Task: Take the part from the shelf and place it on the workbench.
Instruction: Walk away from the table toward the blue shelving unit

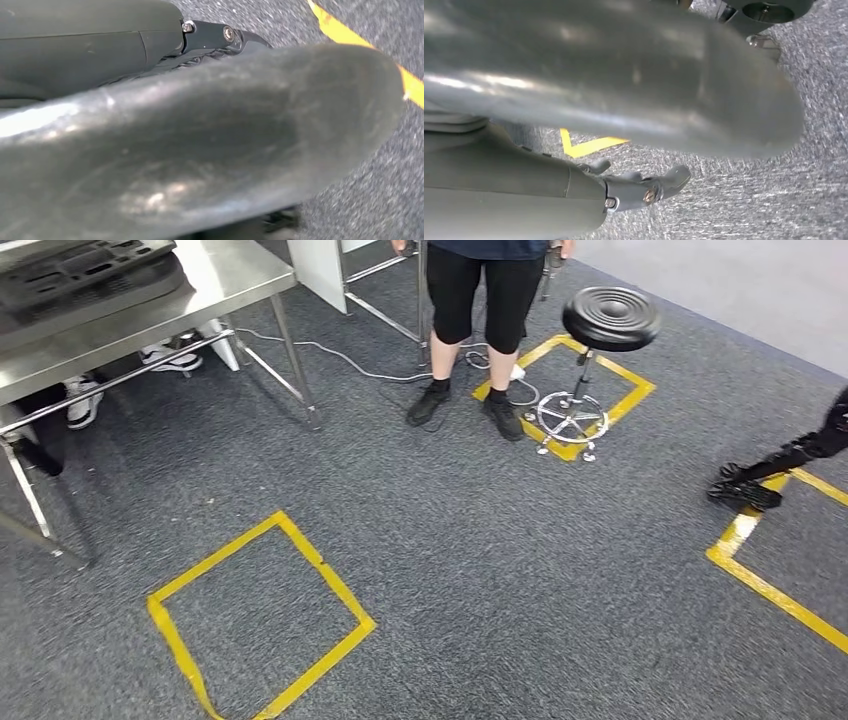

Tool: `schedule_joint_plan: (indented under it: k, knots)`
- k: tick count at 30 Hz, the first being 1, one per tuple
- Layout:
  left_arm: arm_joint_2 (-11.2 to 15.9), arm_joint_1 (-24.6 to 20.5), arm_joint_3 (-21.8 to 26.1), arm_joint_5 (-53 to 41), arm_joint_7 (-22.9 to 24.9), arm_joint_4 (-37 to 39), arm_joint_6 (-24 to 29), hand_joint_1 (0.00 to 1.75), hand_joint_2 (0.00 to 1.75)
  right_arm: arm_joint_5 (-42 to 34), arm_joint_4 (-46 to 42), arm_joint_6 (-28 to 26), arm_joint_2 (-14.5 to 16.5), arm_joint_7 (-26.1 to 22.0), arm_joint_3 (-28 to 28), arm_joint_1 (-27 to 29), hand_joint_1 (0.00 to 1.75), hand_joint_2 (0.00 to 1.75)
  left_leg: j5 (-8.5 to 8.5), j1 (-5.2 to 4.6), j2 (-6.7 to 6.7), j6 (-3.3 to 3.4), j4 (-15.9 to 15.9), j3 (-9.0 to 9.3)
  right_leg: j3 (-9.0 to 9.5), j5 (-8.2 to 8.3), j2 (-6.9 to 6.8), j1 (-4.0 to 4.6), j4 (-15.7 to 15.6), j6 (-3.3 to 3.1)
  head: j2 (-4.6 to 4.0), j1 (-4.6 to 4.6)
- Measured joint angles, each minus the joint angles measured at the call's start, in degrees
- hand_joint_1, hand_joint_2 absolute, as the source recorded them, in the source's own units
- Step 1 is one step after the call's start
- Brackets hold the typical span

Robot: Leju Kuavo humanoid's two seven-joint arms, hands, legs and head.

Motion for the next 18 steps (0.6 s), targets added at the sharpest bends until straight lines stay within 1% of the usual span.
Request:
schedule_joint_plan:
  k: [1, 2, 3, 4, 5, 6, 7, 8, 9, 10, 11, 12, 13, 14, 15, 16, 17, 18]
  knots:
    - [0.0, 0.1, 0.0, 0.0, 0.0, 0.0, 0.0, 0.0, 0.0, 0.0, 0.0, 0.0, 0.0, 0.0, 0.0, 0.0, 0.0, 0.0, -0.29, 0.05, -0.27, -0.12, 1.9, -1.09, 0.01, -0.01, 0.8, 0.01, 0.1, 0.0, 0.0, -0.01]
    - [0.0, 0.1, 0.1, 0.0, 0.0, 0.0, 0.0, 0.0, 0.0, 0.0, 0.0, 0.0, 0.1, 0.0, 0.0, 0.0, 0.0, 0.0, 0.72, 0.18, -0.38, -0.24, 1.6, -1.16, 0.02, -0.03, 1.67, -0.04, 0.2, 0.02, 0.0, -0.01]
    - [0.0, 0.1, 0.2, -0.1, -0.1, 0.0, 0.0, 0.0, 0.0, 0.0, 0.0, 0.0, 0.1, 0.0, 0.0, 0.1, 0.0, 0.0, 2.77, 0.41, -0.61, -0.38, -0.9, -0.14, 0.03, -0.11, 2.6, -0.15, 0.3, 0.14, 0.0, -0.01]
    - [0.0, 0.1, 0.3, -0.1, -0.1, 0.0, 0.0, 0.0, 0.0, 0.0, 0.0, 0.0, 0.1, 0.0, 0.0, 0.1, 0.0, 0.0, 5.04, 0.75, -1.34, -0.58, -4.7, 1.5, -0.02, -0.25, 3.49, -0.27, 0.6, 0.35, 0.0, -0.02]
    - [0.0, 0.1, 0.4, -0.1, -0.1, 0.0, 0.0, 0.0, 0.0, 0.0, 0.0, 0.0, 0.1, 0.0, 0.0, 0.0, 0.0, 0.0, 6.52, 1.05, -2.66, -0.79, -8.2, 3.13, -0.23, -0.46, 4.28, -0.27, 1.0, 0.69, 0.0, -0.05]
    - [0.0, 0.1, 0.5, -0.1, -0.1, 0.1, 0.0, 0.0, 0.0, 0.0, 0.0, 0.0, 0.1, 0.0, 0.0, 0.0, 0.0, 0.0, 7.34, 1.23, -3.71, -0.78, -10.6, 4.21, -0.54, -0.67, 4.95, -0.25, 1.5, 1.06, 0.0, -0.08]
    - [0.0, 0.0, 0.6, -0.2, -0.1, 0.1, 0.0, 0.0, 0.0, 0.1, 0.0, 0.0, 0.0, 0.0, 0.0, 0.0, 0.0, 0.0, 7.39, 1.22, -4.45, -0.59, -11.7, 4.61, -0.91, -0.75, 5.47, -0.23, 1.7, 1.43, 0.0, -0.08]
    - [0.0, -0.1, 0.6, -0.3, -0.1, 0.1, -0.1, 0.0, 0.0, 0.1, 0.0, 0.0, 0.0, 0.0, 0.0, 0.1, 0.0, 0.0, 7.16, 1.04, -4.56, -0.22, -11.8, 4.58, -1.39, -0.7, 5.94, -0.23, 1.8, 1.8, 0.0, -0.11]
    - [0.0, -0.2, 0.6, -0.3, -0.1, 0.1, 0.0, 0.0, 0.0, 0.2, 0.0, 0.0, 0.0, 0.0, 0.0, 0.1, 0.0, 0.0, 7.3, 0.86, -3.88, 0.33, -11.8, 4.45, -1.75, -0.57, 6.44, -0.33, 1.6, 2.13, 0.0, -0.09]
    - [0.0, -0.3, 0.6, -0.4, -0.1, 0.1, 0.0, 0.0, 0.0, 0.3, 0.0, 0.1, 0.0, 0.0, 0.0, 0.2, 0.0, 0.0, 7.44, 0.74, -3.27, 0.87, -11.9, 4.43, -2.07, -0.51, 6.19, -0.44, 1.7, 2.41, 0.0, -0.09]
    - [0.0, -0.3, 0.6, -0.4, 0.0, 0.0, 0.0, 0.0, 0.0, 0.3, 0.0, 0.1, 0.0, 0.0, 0.0, 0.3, 0.0, 0.0, 7.56, 0.69, -2.66, 1.39, -12.0, 4.43, -2.61, -0.83, 5.08, -0.39, 2.4, 2.55, 0.0, -0.03]
    - [0.0, -0.2, 0.6, -0.5, 0.0, 0.0, 0.0, 0.0, 0.0, 0.4, 0.0, 0.1, 0.0, 0.0, 0.0, 0.3, 0.0, 0.0, 7.66, 0.67, -1.96, 1.87, -12.1, 4.41, -3.52, -1.69, 3.51, -0.31, 4.1, 2.51, 0.0, 0.1]
    - [0.0, -0.2, 0.6, -0.5, 0.1, 0.0, 0.0, 0.0, 0.0, 0.4, 0.0, 0.1, 0.0, 0.0, 0.0, 0.2, 0.0, 0.0, 7.7, 0.59, -1.19, 2.24, -12.2, 4.37, -5.1, -3.12, 1.65, -0.21, 7.2, 2.31, 0.0, 0.21]
    - [0.0, -0.1, 0.6, -0.5, 0.1, 0.0, 0.0, 0.0, 0.0, 0.5, 0.0, 0.1, 0.0, 0.0, 0.0, 0.1, 0.0, 0.0, 7.66, 0.46, -0.37, 2.46, -12.2, 4.29, -7.2, -4.83, 0.37, -0.1, 11.2, 2.1, 0.0, 0.34]
    - [0.1, -0.1, 0.6, -0.5, 0.2, 0.0, 0.0, 0.0, 0.0, 0.5, 0.0, 0.1, 0.0, 0.0, 0.0, 0.0, 0.0, 0.0, 7.64, 0.32, 0.53, 2.57, -12.2, 4.22, -9.27, -6.33, -0.17, -0.08, 15.2, 2.01, 0.0, 0.38]
    - [0.0, -0.1, 0.6, -0.6, 0.2, 0.0, 0.0, 0.0, 0.0, 0.5, 0.0, 0.1, 0.0, 0.0, 0.0, -0.1, 0.0, 0.0, 7.61, 0.2, 1.42, 2.61, -12.2, 4.17, -10.68, -7.16, -0.39, -0.08, 17.9, 2.1, 0.0, 0.39]
    - [0.0, -0.1, 0.6, -0.6, 0.2, 0.0, 0.0, 0.0, 0.0, 0.6, 0.0, 0.1, 0.0, 0.1, 0.0, 0.0, 0.0, 0.0, 7.6, 0.13, 2.2, 2.61, -12.2, 4.15, -10.94, -7.08, -0.52, -0.07, 18.5, 2.39, 0.0, 0.4]
    - [0.0, -0.1, 0.6, -0.7, 0.2, 0.0, 0.0, 0.0, 0.0, 0.6, 0.0, 0.1, 0.0, 0.1, 0.0, 0.0, 0.0, 0.0, 7.58, 0.09, 2.91, 2.59, -12.2, 4.16, -9.92, -6.19, -0.75, -0.03, 16.6, 2.77, 0.0, 0.4]
